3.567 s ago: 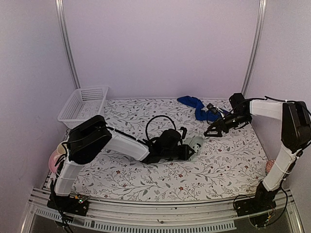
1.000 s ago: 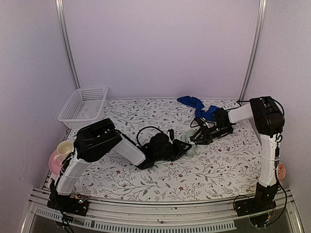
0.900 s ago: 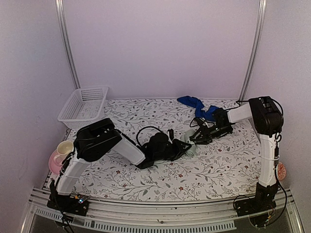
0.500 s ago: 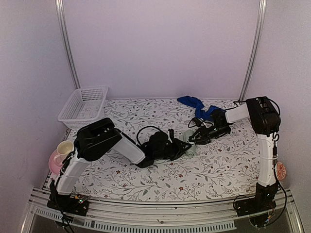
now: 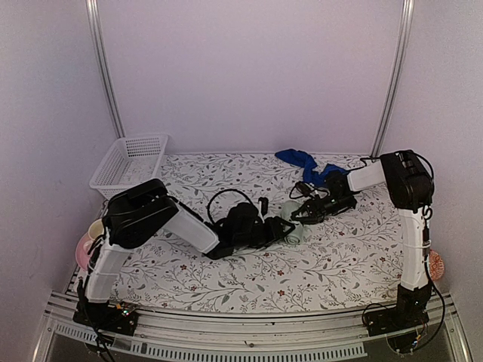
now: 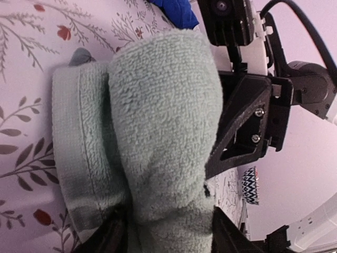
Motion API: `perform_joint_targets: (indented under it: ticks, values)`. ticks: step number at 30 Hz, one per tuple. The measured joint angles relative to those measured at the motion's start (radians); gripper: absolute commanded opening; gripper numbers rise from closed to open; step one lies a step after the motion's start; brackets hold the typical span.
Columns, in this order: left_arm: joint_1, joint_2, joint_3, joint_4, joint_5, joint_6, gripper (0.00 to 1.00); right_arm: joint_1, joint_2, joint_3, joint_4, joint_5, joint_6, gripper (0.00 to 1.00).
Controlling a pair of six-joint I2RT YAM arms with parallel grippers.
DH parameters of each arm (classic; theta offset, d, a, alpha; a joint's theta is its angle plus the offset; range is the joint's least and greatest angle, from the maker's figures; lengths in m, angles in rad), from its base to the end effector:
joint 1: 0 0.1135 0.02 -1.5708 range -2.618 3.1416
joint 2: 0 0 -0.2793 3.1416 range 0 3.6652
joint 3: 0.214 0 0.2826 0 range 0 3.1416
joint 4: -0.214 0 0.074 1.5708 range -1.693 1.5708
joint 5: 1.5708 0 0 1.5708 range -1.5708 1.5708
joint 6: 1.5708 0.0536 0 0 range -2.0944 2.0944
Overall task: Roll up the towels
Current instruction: Pick up the towel from the center of the board.
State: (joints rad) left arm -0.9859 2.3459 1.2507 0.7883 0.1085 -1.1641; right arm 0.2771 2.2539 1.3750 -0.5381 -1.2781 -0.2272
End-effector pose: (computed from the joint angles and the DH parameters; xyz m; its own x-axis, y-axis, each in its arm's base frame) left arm 0.2804 -0.4339 0.0565 -0.8796 -0.3254 -0.3470 0.1972 0.4144 -0.8885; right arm 0.4019 0.1677 0.0674 -0.8765 -0.3169 -0.3624 -0.4285 0.1704 0.8873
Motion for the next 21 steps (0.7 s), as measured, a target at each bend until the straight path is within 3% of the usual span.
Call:
perform_joint_targets:
  ticks: [10,21]
  values:
    - [0.001,-0.2,-0.188,-0.001,-0.058,0.254,0.97,0.024,-0.074,0.06,-0.163,-0.072,-0.157,0.11]
    - [0.041,-0.219,-0.378,0.378,0.078,0.323,0.97,0.023,-0.126,0.176,-0.457,-0.148,-0.457,0.11]
